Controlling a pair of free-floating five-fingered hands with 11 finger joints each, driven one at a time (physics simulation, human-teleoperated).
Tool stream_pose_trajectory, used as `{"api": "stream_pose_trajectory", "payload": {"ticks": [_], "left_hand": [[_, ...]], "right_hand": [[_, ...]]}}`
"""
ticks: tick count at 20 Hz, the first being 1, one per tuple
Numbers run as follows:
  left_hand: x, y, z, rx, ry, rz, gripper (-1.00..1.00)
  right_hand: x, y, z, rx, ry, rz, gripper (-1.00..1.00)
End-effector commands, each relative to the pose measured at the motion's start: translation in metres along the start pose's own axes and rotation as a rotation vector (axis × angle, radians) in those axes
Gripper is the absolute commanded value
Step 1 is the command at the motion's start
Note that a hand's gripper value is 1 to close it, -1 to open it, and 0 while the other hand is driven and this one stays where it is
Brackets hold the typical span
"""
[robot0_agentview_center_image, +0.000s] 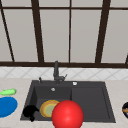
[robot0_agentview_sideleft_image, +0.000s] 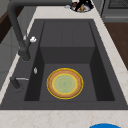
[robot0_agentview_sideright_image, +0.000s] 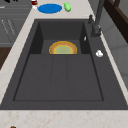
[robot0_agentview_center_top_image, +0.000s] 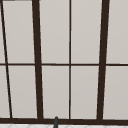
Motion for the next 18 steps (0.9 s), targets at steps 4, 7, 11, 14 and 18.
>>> {"api": "stream_pose_trajectory", "payload": {"ticks": [4,7,11,14,18], "left_hand": [[0.0,0.0,0.0,0.0,0.0,0.0,0.0],[0.0,0.0,0.0,0.0,0.0,0.0,0.0],[0.0,0.0,0.0,0.0,0.0,0.0,0.0],[0.0,0.0,0.0,0.0,0.0,0.0,0.0],[0.0,0.0,0.0,0.0,0.0,0.0,0.0]], "right_hand": [[-0.016,-0.011,-0.012,0.038,-0.04,-0.003,-1.0],[-0.025,-0.015,-0.017,0.045,-0.063,-0.003,-1.0],[-0.029,-0.018,-0.02,0.045,-0.107,0.015,1.0],[-0.031,-0.021,-0.021,-0.053,-0.109,0.001,1.0],[-0.034,-0.027,-0.024,-0.119,-0.104,-0.009,1.0]]}}
